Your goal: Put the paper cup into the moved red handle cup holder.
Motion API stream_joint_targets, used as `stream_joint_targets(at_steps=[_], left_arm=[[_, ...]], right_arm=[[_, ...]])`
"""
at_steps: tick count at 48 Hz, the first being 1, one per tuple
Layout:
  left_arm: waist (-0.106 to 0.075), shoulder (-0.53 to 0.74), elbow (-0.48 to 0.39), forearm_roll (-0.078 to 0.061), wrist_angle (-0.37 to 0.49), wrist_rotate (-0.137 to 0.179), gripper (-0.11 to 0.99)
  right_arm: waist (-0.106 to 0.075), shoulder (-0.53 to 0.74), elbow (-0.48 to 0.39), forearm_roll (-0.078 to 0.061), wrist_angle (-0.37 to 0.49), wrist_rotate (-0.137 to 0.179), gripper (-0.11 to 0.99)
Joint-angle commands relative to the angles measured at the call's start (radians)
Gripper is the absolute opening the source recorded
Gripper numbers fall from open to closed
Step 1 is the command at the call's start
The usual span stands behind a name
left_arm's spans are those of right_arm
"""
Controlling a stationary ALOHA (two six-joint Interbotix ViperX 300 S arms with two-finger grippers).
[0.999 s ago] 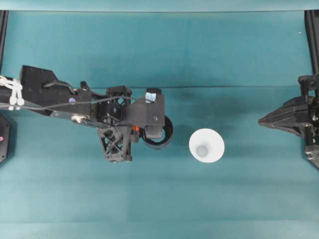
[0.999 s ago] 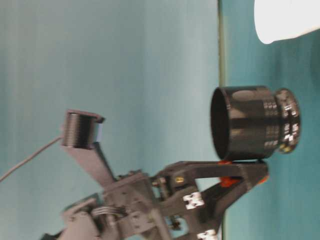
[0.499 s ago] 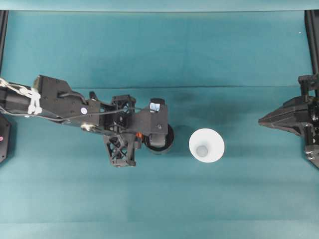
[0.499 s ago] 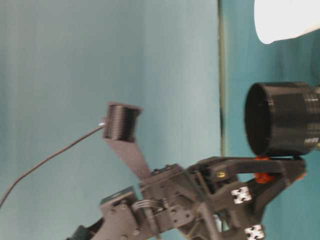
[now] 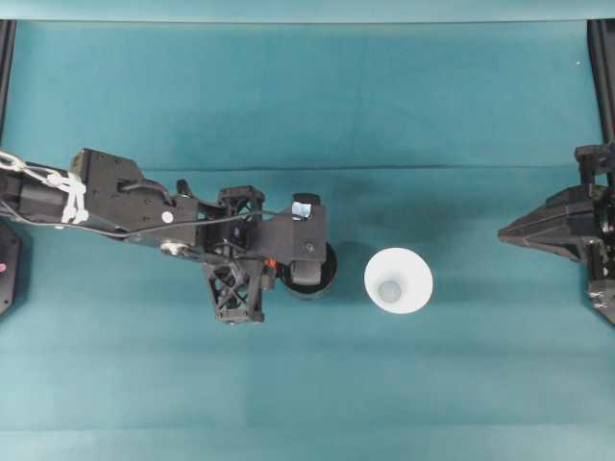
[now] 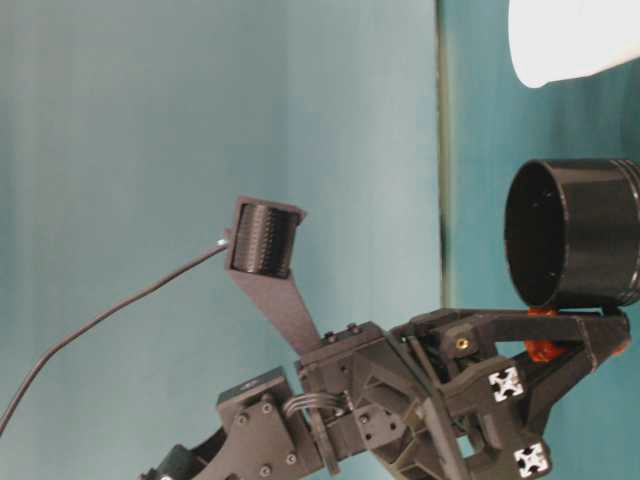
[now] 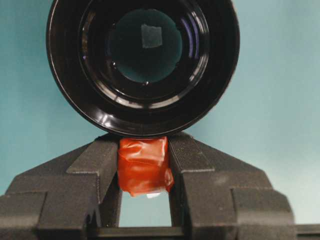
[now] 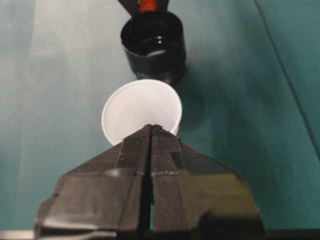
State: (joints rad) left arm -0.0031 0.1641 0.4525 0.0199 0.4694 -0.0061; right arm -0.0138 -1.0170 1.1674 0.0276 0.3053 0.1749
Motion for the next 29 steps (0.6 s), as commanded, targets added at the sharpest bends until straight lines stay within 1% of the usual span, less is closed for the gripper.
stream_joint_targets(at_steps=[1,6,22,23,29], left_arm=[[0.002,-0.002,-0.021,0.002,-0.008,0.002,0.26],[0.005,0.003,-0.02,0.002,-0.008,0.002,0.26],[0.005,0.011,-0.021,0.002,-0.009,0.002,0.26],[0.005,0.012,-0.021,0.003,-0.011,0.002,0.26],[0.005,0.012,-0.021,0.002,-0.014,0.003,0.26]], right_arm=[[-0.002,0.008,-0.009,-0.002,-0.003,0.008,-0.1],[-0.002,0.008,-0.009,-0.002,-0.003,0.008,-0.1],[-0.002,0.008,-0.009,-0.002,-0.003,0.008,-0.1],[-0.002,0.008,-0.009,-0.002,-0.003,0.008,-0.1],[-0.002,0.008,-0.008,-0.002,-0.003,0.008,-0.1]])
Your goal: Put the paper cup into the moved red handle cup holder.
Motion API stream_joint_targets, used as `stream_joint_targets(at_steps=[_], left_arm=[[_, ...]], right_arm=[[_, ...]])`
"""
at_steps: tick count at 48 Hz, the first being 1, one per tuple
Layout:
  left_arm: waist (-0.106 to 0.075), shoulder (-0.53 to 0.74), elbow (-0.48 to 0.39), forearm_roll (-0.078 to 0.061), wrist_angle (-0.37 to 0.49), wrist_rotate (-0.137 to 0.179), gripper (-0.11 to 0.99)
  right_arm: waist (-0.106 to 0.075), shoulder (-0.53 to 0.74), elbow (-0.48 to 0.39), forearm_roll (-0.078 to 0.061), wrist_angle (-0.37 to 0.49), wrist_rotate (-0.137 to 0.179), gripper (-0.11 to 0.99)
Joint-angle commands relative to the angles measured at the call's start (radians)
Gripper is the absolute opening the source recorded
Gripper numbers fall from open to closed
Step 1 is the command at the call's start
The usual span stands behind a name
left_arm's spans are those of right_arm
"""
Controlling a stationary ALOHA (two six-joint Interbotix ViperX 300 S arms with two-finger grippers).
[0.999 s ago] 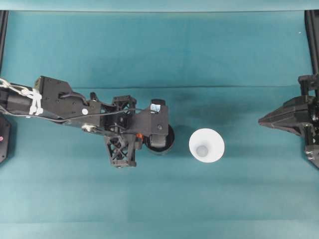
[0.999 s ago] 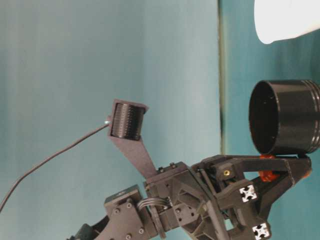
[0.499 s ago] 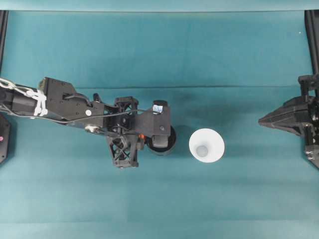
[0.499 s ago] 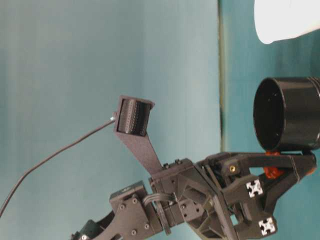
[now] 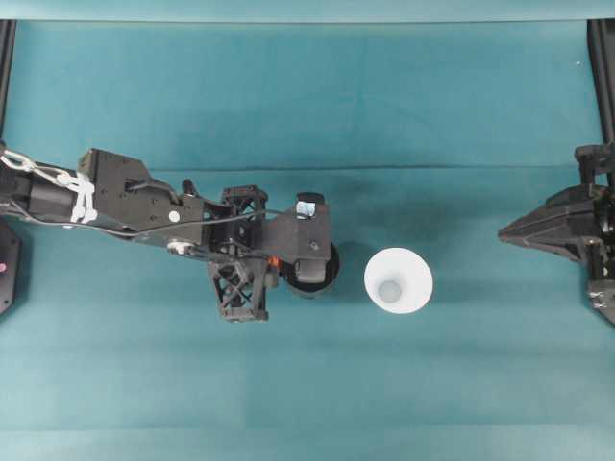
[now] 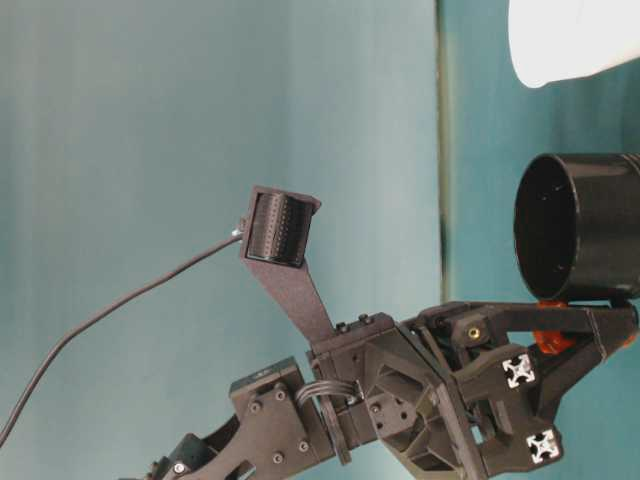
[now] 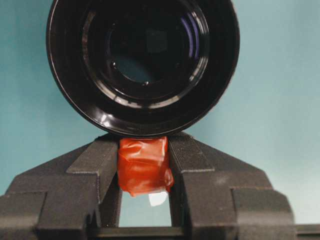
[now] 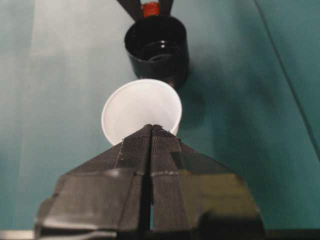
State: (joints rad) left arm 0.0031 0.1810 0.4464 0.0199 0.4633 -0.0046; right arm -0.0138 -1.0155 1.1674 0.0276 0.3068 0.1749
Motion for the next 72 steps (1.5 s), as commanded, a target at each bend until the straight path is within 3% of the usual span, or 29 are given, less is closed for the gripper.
stream_joint_targets(at_steps=[1,40,46,48,55,59,72], left_arm=[[-0.002,-0.005,-0.014,0.002,-0.008,0.002,0.26],[0.0,-0.006,-0.015,0.002,-0.009,0.005,0.26],[-0.003,-0.009,-0.015,0.002,-0.009,0.02,0.27],[-0.003,-0.008,-0.015,0.003,-0.009,0.025,0.33],[-0.003,-0.009,-0.017,0.002,-0.009,0.035,0.77],[-0.003,-0.009,-0.017,0.002,-0.009,0.037,0.94],[-0.003,-0.012,-0.015,0.002,-0.006,0.037,0.93]], right_arm=[[-0.002,0.006,-0.009,-0.002,-0.005,0.008,-0.1],[-0.002,0.006,-0.009,-0.002,-0.005,0.011,-0.1],[-0.002,0.006,-0.008,-0.002,-0.005,0.011,-0.1],[-0.002,0.006,-0.009,-0.002,-0.005,0.011,-0.1],[-0.002,0.006,-0.009,0.0,-0.005,0.011,-0.1],[-0.002,0.006,-0.009,0.0,-0.005,0.011,-0.1],[-0.003,0.006,-0.009,0.0,-0.005,0.009,-0.1]])
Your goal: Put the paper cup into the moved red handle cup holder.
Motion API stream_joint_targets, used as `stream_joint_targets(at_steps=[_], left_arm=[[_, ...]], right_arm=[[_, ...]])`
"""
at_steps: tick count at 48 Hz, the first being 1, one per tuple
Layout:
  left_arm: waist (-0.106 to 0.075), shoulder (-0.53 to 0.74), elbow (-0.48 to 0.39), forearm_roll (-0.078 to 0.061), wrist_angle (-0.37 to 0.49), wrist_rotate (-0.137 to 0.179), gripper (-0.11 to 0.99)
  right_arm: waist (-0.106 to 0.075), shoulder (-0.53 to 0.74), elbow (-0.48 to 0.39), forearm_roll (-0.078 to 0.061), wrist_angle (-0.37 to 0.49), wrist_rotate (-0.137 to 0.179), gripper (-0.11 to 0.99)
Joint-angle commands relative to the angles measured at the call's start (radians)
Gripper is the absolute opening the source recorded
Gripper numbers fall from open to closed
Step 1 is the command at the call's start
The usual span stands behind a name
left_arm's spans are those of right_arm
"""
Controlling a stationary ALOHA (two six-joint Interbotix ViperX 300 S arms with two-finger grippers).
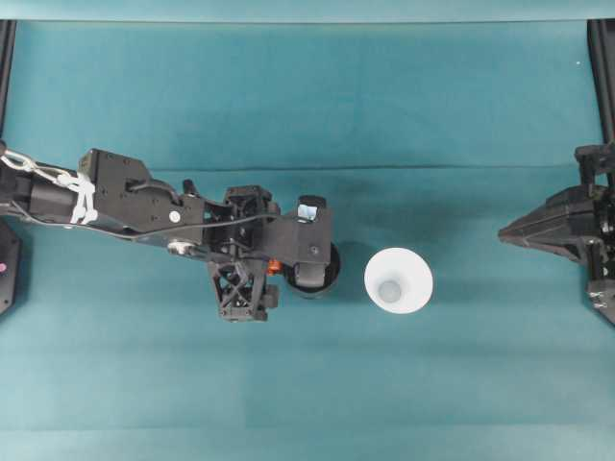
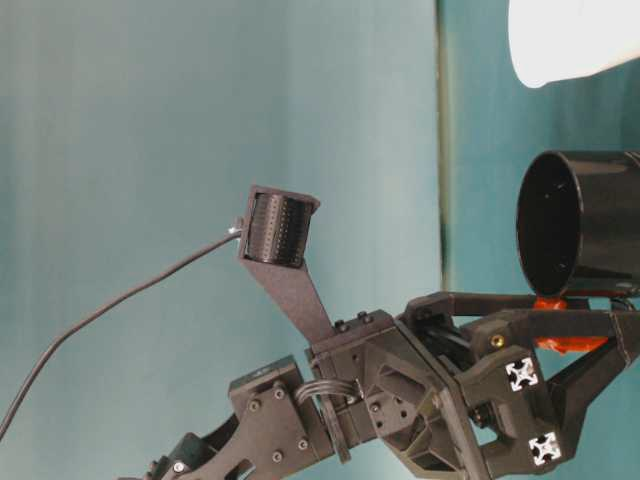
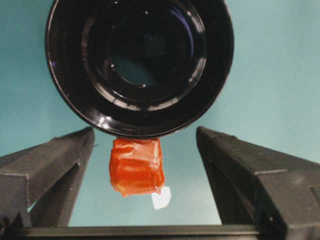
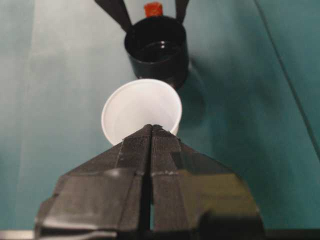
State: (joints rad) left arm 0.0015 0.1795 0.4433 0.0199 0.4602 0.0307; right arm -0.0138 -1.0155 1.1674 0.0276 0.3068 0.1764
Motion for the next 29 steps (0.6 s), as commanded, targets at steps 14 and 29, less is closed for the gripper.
stream_joint_targets(at_steps=[14,29], left_arm=[[0.0,-0.141,0.044,0.002,0.009,0.0,0.93],[-0.002,-0.35,0.123,0.002,0.094,0.0,0.93]], right_arm=[[-0.002,0.006,-0.009,0.0,-0.005,0.008,-0.1],[-0.002,0.006,-0.008,0.0,0.0,0.008,-0.1]])
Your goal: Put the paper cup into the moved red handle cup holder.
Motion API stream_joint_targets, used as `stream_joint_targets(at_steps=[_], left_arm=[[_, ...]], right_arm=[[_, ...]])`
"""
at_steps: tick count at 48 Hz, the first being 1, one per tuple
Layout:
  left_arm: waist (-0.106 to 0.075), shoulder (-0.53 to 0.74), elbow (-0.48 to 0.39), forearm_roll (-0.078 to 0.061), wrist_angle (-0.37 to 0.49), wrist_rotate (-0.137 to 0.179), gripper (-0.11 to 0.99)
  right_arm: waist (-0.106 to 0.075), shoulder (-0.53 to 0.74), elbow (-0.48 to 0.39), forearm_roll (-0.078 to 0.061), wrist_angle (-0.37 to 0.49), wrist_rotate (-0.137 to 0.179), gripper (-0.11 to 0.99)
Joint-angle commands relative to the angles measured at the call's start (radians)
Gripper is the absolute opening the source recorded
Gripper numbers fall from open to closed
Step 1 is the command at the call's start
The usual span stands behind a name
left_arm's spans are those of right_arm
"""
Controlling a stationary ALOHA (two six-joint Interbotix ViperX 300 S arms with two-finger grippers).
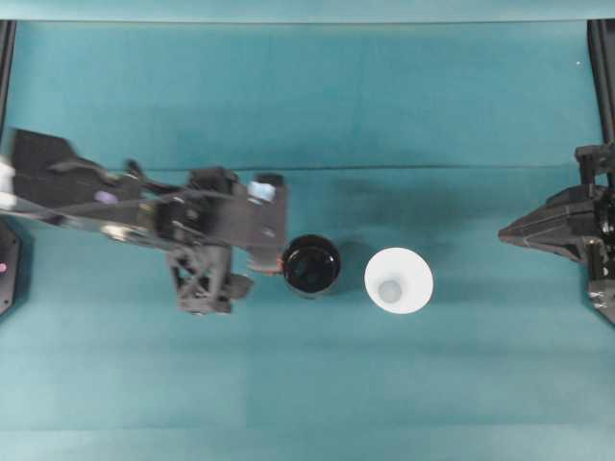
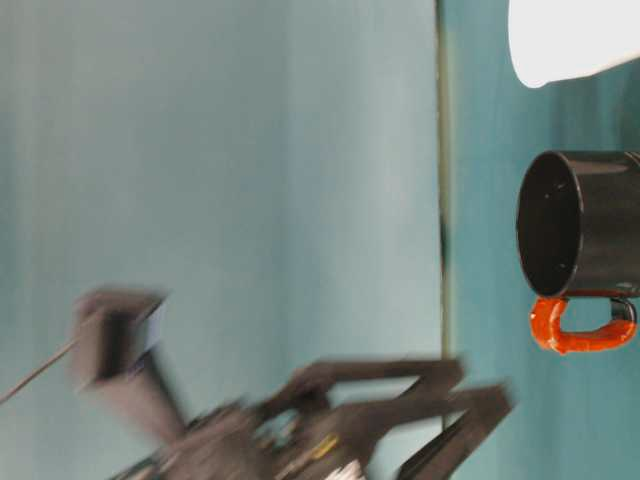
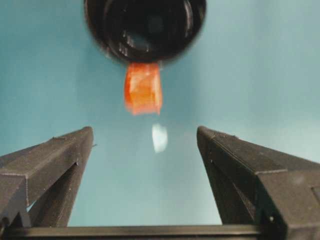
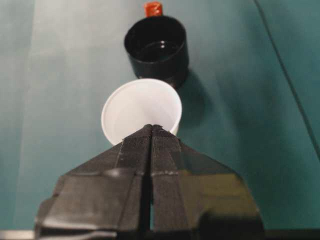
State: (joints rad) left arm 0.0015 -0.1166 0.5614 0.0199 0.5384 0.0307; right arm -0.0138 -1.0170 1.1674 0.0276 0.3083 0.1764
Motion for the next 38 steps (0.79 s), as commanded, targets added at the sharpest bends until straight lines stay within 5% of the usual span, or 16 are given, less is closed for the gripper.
stream_joint_targets(at_steps=[1,13,29,38], left_arm=[[-0.002,-0.061,0.009,0.002,0.018,0.0,0.93],[-0.006,-0.144,0.074,0.002,0.018,-0.015,0.93],[-0.008,-0.281,0.161,0.002,0.018,-0.017,0.93],[-0.008,-0.31,0.181,0.002,0.018,-0.02,0.93]], right_arm=[[-0.002,0.006,-0.009,0.0,-0.002,0.008,-0.1],[-0.003,0.037,-0.012,0.002,0.021,0.015,-0.1],[-0.043,0.227,-0.118,0.002,0.1,0.055,-0.09],[-0.043,0.308,-0.186,0.003,0.14,0.089,0.06]])
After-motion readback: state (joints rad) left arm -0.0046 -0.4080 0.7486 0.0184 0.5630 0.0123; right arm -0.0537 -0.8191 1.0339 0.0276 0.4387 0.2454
